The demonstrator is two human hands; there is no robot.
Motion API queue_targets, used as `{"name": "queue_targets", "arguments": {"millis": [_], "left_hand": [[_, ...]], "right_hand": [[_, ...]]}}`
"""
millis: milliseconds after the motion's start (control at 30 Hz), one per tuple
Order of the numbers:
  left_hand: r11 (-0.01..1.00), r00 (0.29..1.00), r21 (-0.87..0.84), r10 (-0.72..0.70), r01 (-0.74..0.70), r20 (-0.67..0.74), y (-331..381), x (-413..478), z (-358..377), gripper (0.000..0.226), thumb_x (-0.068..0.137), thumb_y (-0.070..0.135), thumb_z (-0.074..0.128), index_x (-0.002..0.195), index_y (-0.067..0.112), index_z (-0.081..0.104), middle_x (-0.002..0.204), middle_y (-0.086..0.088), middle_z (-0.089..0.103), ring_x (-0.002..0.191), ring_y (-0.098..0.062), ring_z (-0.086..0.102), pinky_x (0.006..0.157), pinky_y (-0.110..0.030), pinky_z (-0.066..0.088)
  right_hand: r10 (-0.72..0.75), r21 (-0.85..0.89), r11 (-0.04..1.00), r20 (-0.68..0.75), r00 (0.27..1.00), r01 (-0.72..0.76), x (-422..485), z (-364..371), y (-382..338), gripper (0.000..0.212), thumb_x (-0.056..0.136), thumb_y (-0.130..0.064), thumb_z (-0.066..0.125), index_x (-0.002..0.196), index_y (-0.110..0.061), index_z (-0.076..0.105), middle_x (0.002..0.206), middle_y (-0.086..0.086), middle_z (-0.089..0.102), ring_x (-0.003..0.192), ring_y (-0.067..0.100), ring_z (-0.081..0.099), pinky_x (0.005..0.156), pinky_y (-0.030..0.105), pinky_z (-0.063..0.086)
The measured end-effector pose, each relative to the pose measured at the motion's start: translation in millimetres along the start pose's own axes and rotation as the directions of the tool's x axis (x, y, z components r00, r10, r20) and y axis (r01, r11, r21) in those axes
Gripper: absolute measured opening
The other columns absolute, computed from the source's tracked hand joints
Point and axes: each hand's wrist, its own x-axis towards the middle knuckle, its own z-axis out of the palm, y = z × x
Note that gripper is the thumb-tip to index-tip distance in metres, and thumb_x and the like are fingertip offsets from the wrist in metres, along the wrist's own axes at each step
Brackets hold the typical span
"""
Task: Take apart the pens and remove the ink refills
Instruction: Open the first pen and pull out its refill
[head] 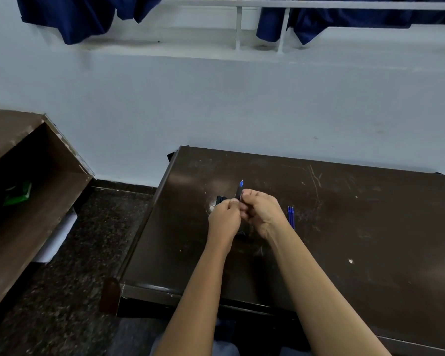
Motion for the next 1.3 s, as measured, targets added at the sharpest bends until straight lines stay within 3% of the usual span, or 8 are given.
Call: {"name": "queue_targets", "arguments": {"millis": [233, 367, 533, 700, 933, 1033, 1167, 1300], "left_hand": [[0.999, 1.000, 0.043, -0.001, 0.001, 0.017, 13, -10, 3, 0.031, 0.098, 0.027, 0.039, 0.077, 0.019, 0.059, 0.071, 0.003, 0.055, 0.062, -0.009, 0.047, 0.052, -0.023, 0.035], [0.999, 1.000, 0.043, -0.008, 0.008, -0.003, 16, -11, 4, 0.030, 0.098, 0.024, 0.038, 0.077, 0.020, 0.060, 0.073, 0.005, 0.056, 0.069, -0.010, 0.052, 0.058, -0.024, 0.039], [0.997, 0.999, 0.054, 0.052, -0.051, -0.012, 16, -12, 3, 0.032, 0.100, 0.029, 0.034, 0.096, 0.017, 0.064, 0.085, 0.002, 0.061, 0.073, -0.009, 0.054, 0.066, -0.026, 0.042], [0.997, 1.000, 0.069, 0.018, -0.018, 0.011, 14, -8, 2, 0.030, 0.099, 0.029, 0.036, 0.084, 0.021, 0.061, 0.072, 0.004, 0.057, 0.066, -0.008, 0.051, 0.062, -0.025, 0.039], [0.992, 0.999, 0.118, 0.037, -0.040, 0.031, 12, -3, 0, 0.031, 0.101, 0.032, 0.033, 0.105, 0.021, 0.062, 0.080, 0.010, 0.056, 0.073, -0.001, 0.050, 0.059, -0.018, 0.037], [0.986, 0.997, 0.151, 0.062, -0.068, 0.047, 10, 0, -2, 0.025, 0.100, 0.031, 0.035, 0.100, 0.024, 0.059, 0.080, 0.011, 0.055, 0.072, 0.001, 0.049, 0.060, -0.017, 0.036], [0.976, 0.988, 0.194, 0.075, -0.101, 0.136, 8, 3, -7, 0.024, 0.100, 0.026, 0.034, 0.106, 0.025, 0.057, 0.079, 0.002, 0.059, 0.065, -0.006, 0.051, 0.055, -0.022, 0.037], [0.958, 0.984, 0.262, 0.079, -0.119, 0.160, 6, 4, -12, 0.026, 0.100, 0.022, 0.036, 0.109, 0.023, 0.060, 0.082, 0.001, 0.063, 0.066, -0.001, 0.051, 0.058, -0.019, 0.035]], "right_hand": [[-0.069, -0.016, 0.997, -0.002, 0.998, 0.069, -4, 1, -1, 0.022, 0.085, -0.021, 0.069, 0.088, 0.000, 0.064, 0.062, 0.005, 0.059, 0.051, 0.013, 0.044, 0.050, 0.024, 0.039], [0.003, 0.104, 0.995, -0.004, 1.000, -0.002, -10, 3, -8, 0.018, 0.093, -0.011, 0.054, 0.097, -0.001, 0.069, 0.083, 0.007, 0.067, 0.058, 0.009, 0.054, 0.050, 0.022, 0.038], [-0.068, -0.011, 0.998, -0.020, 0.998, 0.067, -7, 8, -7, 0.038, 0.089, -0.038, 0.061, 0.113, -0.007, 0.063, 0.089, 0.005, 0.062, 0.072, 0.012, 0.057, 0.058, 0.024, 0.046], [-0.039, 0.101, 0.994, -0.029, 0.999, 0.042, -7, 5, -5, 0.023, 0.093, -0.011, 0.055, 0.108, 0.006, 0.062, 0.083, 0.009, 0.068, 0.054, 0.006, 0.057, 0.046, 0.019, 0.044], [-0.053, 0.014, 0.998, -0.011, 0.999, 0.053, -2, 5, -1, 0.027, 0.087, -0.023, 0.067, 0.106, -0.004, 0.066, 0.092, 0.008, 0.069, 0.079, 0.015, 0.066, 0.069, 0.028, 0.054], [-0.009, 0.135, 0.991, -0.020, 1.000, 0.011, -2, 5, -4, 0.018, 0.090, -0.012, 0.062, 0.105, -0.007, 0.068, 0.090, 0.006, 0.071, 0.075, 0.013, 0.065, 0.055, 0.024, 0.049], [0.048, 0.317, 0.948, -0.044, 0.998, -0.032, 5, -1, -12, 0.022, 0.098, -0.008, 0.045, 0.104, -0.011, 0.066, 0.097, 0.004, 0.074, 0.092, 0.017, 0.069, 0.078, 0.032, 0.054], [0.062, 0.457, 0.889, -0.130, 0.990, 0.005, 13, -15, -18, 0.017, 0.097, -0.005, 0.046, 0.105, -0.008, 0.060, 0.099, 0.005, 0.070, 0.093, 0.017, 0.066, 0.085, 0.032, 0.052]]}}
